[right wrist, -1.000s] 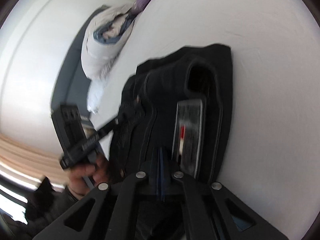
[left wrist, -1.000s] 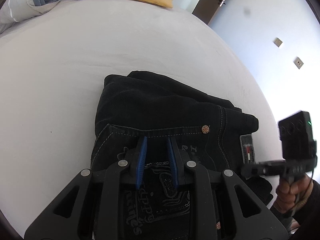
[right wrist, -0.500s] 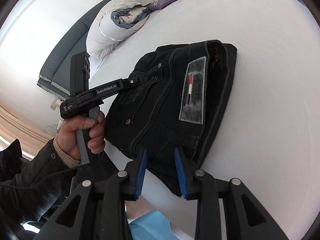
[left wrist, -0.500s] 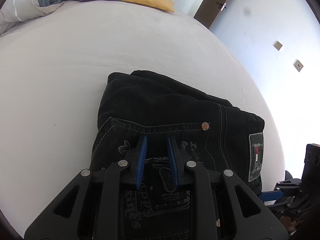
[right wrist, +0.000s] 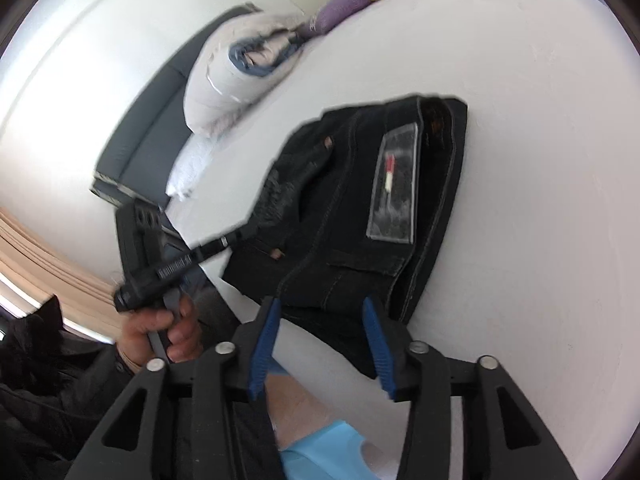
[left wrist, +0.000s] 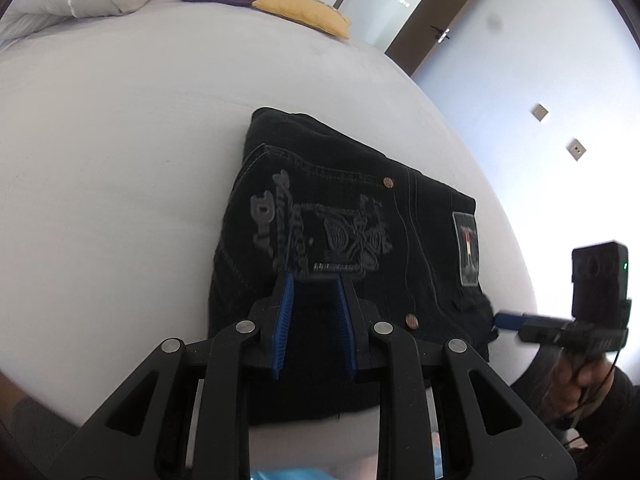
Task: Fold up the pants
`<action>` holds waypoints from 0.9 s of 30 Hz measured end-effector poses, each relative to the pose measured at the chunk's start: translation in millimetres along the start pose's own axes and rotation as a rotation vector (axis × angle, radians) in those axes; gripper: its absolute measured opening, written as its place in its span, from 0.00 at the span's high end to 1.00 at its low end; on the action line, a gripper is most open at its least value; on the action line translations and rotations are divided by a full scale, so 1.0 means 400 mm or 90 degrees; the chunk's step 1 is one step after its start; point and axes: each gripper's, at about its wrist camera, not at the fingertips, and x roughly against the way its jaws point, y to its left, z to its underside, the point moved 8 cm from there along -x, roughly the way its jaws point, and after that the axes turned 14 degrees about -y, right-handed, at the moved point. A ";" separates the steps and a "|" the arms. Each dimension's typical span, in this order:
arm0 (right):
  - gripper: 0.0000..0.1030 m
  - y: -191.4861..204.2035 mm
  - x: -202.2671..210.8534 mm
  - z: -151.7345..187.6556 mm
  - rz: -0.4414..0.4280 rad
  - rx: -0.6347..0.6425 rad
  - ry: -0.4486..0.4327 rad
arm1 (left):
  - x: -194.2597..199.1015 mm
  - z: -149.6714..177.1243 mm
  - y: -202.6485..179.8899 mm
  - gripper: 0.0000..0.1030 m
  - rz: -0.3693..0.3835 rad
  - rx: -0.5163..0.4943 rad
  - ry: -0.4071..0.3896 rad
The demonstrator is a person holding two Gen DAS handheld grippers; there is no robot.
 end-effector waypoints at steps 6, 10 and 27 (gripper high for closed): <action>0.20 -0.088 0.056 -0.083 0.039 -0.072 -0.070 | 0.097 -0.101 0.083 0.24 -0.071 0.040 -0.051; 0.20 -0.158 -0.005 -0.101 0.054 -0.161 -0.041 | 0.072 -0.166 0.121 0.01 -0.061 0.051 -0.035; 0.44 -0.158 -0.192 -0.122 0.122 -0.181 0.050 | -0.147 -0.050 0.039 0.52 -0.040 -0.078 0.188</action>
